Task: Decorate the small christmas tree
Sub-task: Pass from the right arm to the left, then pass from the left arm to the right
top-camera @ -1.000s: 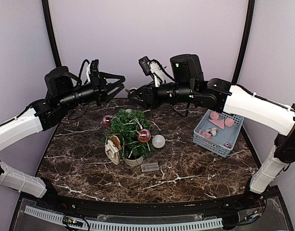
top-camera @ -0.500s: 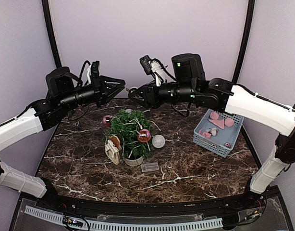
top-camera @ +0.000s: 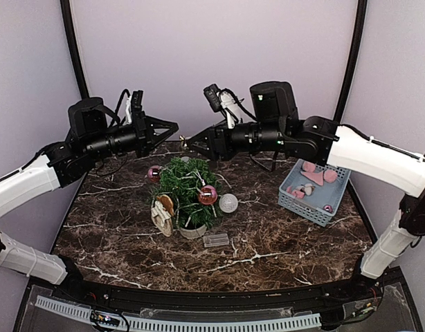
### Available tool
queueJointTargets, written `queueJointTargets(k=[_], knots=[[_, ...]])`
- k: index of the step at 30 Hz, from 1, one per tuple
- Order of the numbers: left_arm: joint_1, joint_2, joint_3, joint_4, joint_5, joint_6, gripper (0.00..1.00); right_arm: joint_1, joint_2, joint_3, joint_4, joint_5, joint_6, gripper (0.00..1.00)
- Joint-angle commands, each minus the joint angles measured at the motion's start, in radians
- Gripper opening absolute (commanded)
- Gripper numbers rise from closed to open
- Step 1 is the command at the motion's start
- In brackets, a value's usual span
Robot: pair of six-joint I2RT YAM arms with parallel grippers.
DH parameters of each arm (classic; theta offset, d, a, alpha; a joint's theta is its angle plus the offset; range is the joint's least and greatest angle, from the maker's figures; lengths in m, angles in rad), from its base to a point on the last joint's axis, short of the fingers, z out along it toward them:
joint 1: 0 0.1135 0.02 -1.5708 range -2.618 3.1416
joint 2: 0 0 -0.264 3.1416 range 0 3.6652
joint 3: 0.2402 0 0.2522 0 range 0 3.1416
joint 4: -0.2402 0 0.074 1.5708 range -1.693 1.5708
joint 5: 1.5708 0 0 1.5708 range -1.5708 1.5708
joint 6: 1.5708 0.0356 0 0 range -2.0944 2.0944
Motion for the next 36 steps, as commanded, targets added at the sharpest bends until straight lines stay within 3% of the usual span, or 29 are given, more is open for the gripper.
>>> queueJointTargets(k=[1,4,7,13,19,36], knots=[[-0.002,-0.022,0.093,-0.089,0.024,0.157,0.0,0.007,-0.071,-0.063,0.068,-0.054,0.006,0.6],[-0.003,0.003,0.147,-0.15,0.112,0.222,0.0,-0.001,-0.116,-0.103,0.079,-0.056,0.007,0.75],[-0.003,0.025,0.187,-0.199,0.196,0.276,0.0,-0.025,-0.165,-0.143,0.092,-0.074,0.009,0.77],[-0.001,0.047,0.246,-0.317,0.298,0.362,0.0,-0.072,-0.222,-0.184,0.158,-0.219,0.033,0.63],[-0.003,0.052,0.259,-0.336,0.335,0.386,0.0,-0.067,-0.176,-0.147,0.194,-0.33,0.053,0.5],[-0.004,0.054,0.226,-0.279,0.436,0.364,0.0,-0.035,-0.084,-0.15,0.332,-0.409,0.098,0.31]])
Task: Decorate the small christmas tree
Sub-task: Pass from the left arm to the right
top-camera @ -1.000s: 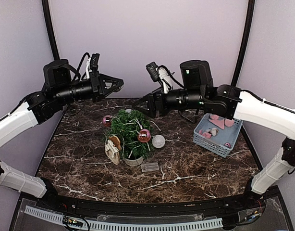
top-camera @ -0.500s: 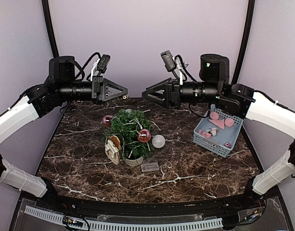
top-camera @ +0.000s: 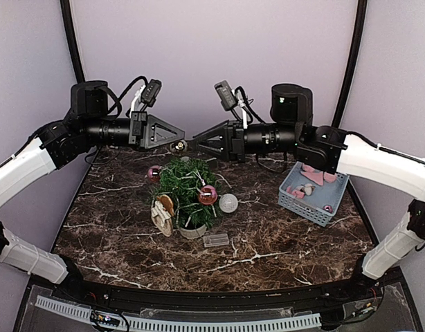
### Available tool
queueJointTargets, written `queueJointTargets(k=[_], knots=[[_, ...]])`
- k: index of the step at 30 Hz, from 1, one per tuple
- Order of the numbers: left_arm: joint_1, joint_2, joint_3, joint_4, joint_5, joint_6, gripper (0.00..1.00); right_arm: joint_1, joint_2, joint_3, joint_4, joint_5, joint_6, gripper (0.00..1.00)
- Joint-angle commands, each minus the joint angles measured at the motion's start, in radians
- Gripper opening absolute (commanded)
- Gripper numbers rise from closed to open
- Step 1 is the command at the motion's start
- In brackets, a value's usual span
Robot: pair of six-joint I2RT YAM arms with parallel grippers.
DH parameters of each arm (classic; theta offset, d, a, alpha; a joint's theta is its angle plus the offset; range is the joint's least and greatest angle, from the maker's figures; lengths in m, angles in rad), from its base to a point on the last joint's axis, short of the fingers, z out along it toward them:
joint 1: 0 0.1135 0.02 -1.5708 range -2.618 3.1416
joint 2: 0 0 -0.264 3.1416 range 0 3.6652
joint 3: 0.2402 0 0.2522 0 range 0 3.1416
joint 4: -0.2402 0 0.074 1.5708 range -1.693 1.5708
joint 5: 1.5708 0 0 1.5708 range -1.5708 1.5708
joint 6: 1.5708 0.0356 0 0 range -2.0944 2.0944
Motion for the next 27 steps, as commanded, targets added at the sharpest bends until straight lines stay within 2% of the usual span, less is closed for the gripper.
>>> queueJointTargets(k=[1,11,27], knots=[[-0.003,-0.007,-0.001,0.042,0.054,-0.004,0.0,0.012,0.019,0.023,0.084,-0.038,0.009,0.31],[-0.006,-0.009,-0.008,0.064,0.088,-0.023,0.0,0.02,0.045,0.021,0.129,-0.081,0.004,0.22],[-0.017,-0.005,-0.007,0.063,0.118,-0.03,0.0,0.026,0.062,0.034,0.163,-0.109,-0.013,0.15]])
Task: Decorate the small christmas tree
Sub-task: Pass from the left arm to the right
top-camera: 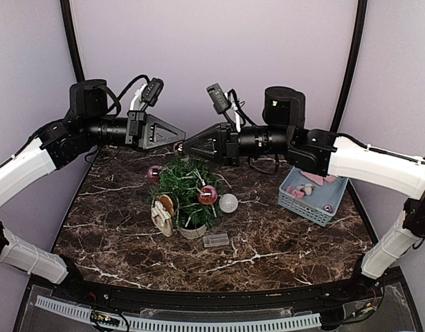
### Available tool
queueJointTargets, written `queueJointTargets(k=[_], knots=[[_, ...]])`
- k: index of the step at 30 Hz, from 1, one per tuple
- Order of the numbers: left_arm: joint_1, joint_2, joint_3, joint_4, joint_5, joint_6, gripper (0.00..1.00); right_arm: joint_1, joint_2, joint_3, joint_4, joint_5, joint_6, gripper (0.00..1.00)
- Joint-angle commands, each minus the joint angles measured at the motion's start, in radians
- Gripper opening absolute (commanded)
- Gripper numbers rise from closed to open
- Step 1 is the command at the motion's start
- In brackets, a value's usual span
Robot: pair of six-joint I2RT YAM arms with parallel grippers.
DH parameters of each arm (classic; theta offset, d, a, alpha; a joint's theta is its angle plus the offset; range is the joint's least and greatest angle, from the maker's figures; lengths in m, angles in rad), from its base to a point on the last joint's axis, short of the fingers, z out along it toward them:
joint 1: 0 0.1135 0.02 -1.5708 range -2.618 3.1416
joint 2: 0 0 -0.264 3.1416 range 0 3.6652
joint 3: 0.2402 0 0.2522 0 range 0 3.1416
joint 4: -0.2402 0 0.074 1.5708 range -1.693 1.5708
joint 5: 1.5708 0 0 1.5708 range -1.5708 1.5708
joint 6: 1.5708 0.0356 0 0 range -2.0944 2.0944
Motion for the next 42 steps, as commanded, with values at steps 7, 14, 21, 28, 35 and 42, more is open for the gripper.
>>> queueJointTargets(k=[7,14,21,28,35,42], knots=[[-0.014,-0.004,-0.007,0.02,0.034,-0.004,0.0,0.012,0.01,0.031,0.082,-0.017,-0.013,0.14],[-0.018,-0.002,-0.005,0.02,0.033,-0.006,0.0,0.013,0.016,0.03,0.101,-0.033,-0.007,0.01],[-0.02,0.002,-0.006,0.019,0.036,-0.005,0.0,0.012,0.013,0.025,0.118,-0.042,0.0,0.0],[-0.022,0.003,-0.006,0.02,0.033,-0.003,0.0,0.014,0.012,0.019,0.148,-0.058,0.012,0.0],[-0.022,-0.018,-0.011,-0.003,-0.006,0.029,0.0,0.014,-0.021,-0.036,0.207,0.007,0.031,0.0],[-0.022,-0.051,-0.019,-0.02,-0.103,0.074,0.08,0.008,-0.063,-0.115,0.282,0.102,0.082,0.0]])
